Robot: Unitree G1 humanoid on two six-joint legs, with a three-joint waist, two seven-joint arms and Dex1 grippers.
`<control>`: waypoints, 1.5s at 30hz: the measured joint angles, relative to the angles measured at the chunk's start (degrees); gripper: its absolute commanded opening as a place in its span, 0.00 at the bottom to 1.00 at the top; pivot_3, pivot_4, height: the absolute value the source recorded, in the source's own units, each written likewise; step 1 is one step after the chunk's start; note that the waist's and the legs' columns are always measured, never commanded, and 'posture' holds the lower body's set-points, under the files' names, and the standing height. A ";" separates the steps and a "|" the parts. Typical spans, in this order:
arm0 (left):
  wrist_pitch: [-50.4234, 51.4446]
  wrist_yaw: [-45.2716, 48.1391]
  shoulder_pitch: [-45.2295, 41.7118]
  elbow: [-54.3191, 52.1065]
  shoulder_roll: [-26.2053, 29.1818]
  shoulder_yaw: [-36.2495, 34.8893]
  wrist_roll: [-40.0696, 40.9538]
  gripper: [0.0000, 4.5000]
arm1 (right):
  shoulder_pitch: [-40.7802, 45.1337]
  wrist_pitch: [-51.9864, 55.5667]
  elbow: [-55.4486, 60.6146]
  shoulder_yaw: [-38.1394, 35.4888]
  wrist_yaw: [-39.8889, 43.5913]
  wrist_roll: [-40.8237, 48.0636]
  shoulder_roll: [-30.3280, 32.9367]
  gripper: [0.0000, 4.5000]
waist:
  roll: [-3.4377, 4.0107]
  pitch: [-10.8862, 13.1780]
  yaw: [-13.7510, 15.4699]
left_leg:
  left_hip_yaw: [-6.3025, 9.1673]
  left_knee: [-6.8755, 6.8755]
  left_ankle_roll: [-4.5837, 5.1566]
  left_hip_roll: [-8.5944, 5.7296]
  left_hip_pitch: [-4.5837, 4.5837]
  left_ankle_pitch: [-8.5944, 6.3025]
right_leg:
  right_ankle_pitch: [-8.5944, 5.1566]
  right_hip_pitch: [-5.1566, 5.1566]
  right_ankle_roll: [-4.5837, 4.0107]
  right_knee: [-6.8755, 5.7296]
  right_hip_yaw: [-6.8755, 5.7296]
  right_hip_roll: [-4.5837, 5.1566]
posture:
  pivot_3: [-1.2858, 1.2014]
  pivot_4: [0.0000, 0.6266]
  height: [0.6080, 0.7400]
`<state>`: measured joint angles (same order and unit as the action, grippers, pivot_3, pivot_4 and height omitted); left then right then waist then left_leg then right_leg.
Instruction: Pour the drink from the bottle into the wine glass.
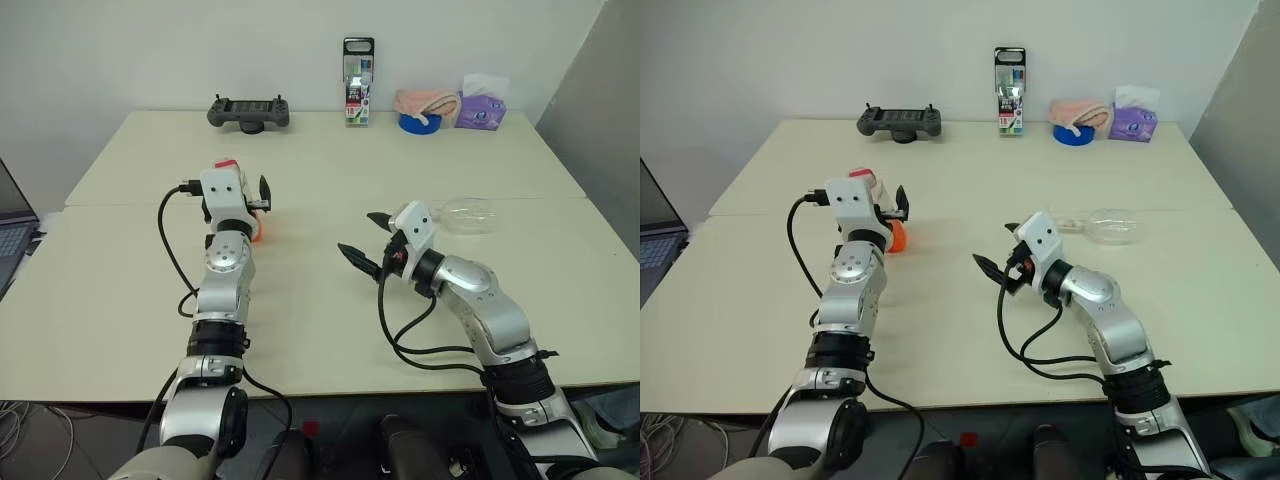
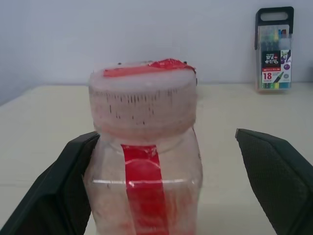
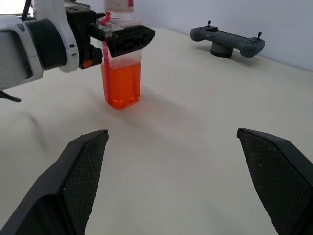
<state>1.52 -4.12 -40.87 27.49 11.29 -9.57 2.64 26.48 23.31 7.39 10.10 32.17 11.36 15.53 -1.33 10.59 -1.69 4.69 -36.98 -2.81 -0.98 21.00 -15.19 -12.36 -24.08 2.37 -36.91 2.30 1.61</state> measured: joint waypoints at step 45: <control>17.75 52.18 17.64 -40.94 9.98 17.77 22.77 0.39 | 7.68 33.47 26.36 -8.50 -4.87 30.40 8.02 0.80 | -0.05 0.05 -0.19 | -0.12 -0.03 -0.07 0.55 0.01 -0.10 | -0.02 -0.07 -0.11 0.03 0.06 -0.55 | 0.52 0.24 1.00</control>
<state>19.27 48.06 -23.22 -13.45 21.27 8.20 25.42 34.16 56.78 33.75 1.60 27.31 41.76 23.55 -1.38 10.64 -1.88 4.56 -37.00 -2.88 -0.43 21.01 -15.29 -12.38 -24.15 2.26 -36.88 2.36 1.06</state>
